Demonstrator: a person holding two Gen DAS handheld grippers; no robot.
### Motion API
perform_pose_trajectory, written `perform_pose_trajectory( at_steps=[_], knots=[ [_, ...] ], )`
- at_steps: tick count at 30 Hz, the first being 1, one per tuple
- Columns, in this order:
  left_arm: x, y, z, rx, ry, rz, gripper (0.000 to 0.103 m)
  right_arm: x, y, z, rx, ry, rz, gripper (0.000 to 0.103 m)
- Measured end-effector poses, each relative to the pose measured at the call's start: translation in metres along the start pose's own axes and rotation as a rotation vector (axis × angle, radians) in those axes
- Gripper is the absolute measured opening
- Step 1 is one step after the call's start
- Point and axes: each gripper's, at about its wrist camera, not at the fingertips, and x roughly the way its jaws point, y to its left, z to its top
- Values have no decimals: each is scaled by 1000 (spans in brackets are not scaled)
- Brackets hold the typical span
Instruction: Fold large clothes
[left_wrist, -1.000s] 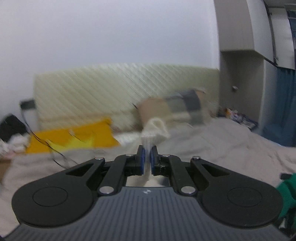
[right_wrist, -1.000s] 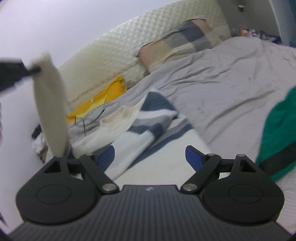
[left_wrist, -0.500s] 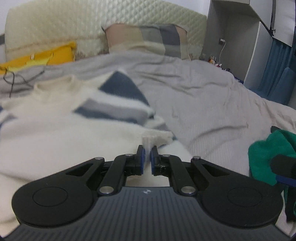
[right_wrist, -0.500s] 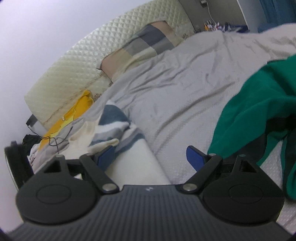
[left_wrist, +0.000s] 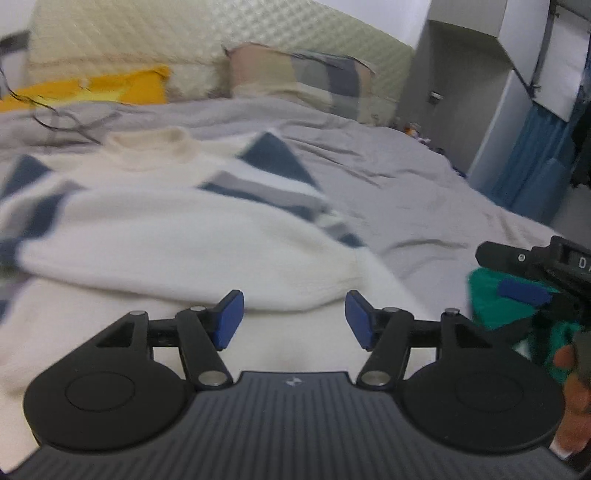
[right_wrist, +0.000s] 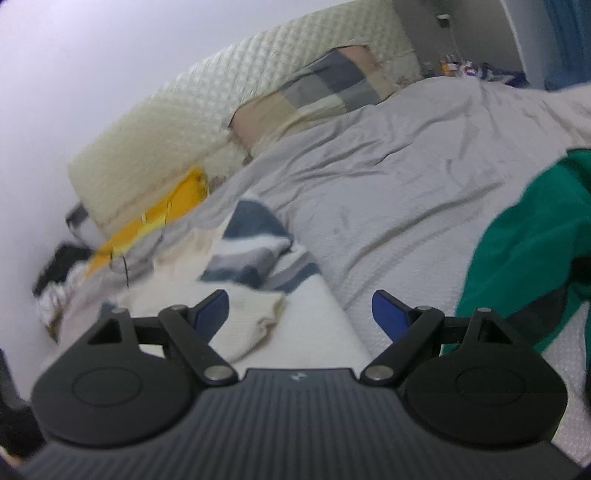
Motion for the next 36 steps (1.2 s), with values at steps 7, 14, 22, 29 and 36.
perform_pose_trajectory(
  at_steps=[7, 14, 22, 29, 36],
  knots=[
    [-16, 52, -1, 42, -85, 159, 66, 37, 34, -12, -87, 71, 98, 86],
    [6, 91, 6, -1, -101, 245, 66, 92, 69, -22, -251, 74, 118, 68],
    [40, 110, 2, -46, -64, 276, 66, 154, 83, -30, -386, 96, 113, 66],
    [63, 109, -3, -20, -32, 314, 66, 191, 79, -41, -405, 147, 92, 65],
    [68, 111, -1, -40, -24, 313, 67, 193, 78, -41, -399, 149, 95, 66]
  ],
)
